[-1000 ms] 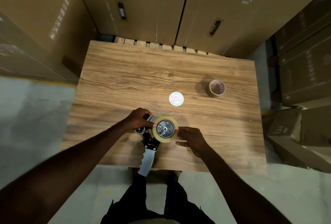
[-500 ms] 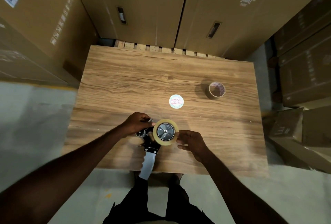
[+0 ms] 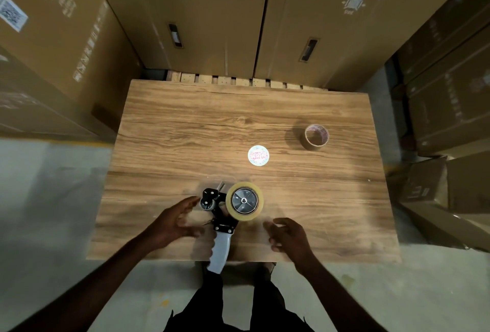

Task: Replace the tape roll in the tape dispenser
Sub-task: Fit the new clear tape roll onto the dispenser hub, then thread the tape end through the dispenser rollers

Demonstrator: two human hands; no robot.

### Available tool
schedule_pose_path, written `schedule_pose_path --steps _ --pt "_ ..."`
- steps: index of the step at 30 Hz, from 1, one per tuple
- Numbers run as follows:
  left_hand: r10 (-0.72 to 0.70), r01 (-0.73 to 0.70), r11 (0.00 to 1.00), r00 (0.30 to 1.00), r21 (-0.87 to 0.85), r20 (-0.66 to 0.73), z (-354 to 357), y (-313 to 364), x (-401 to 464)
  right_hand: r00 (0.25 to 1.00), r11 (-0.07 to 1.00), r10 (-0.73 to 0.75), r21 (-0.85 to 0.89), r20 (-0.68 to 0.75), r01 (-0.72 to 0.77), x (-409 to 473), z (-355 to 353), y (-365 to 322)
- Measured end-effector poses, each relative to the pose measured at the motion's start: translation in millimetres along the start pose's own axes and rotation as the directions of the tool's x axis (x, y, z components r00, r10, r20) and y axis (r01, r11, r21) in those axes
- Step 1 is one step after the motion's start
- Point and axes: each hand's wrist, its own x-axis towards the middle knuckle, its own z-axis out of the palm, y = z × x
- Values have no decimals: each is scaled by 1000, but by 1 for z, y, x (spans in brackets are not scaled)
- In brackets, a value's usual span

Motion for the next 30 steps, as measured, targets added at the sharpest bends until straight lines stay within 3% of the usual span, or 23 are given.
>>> schedule_pose_path --steps 3,11,18,22,30 --pt "47 -51 996 998 71 51 11 -8 -3 996 999 41 -13 79 -40 -10 24 7" --pt "115 -89 989 966 121 -230 48 4 4 991 987 61 -152 121 -42 -17 54 15" --pt "122 -92 989 949 115 -292 84 15 8 991 957 -1 -287 136 40 -23 44 15" --pt "116 -83 990 939 114 -325 111 33 26 990 923 -90 -364 104 123 -9 39 36" --pt "117 -81 987 954 138 -276 123 51 44 995 914 -98 -396 -21 82 -17 53 13"
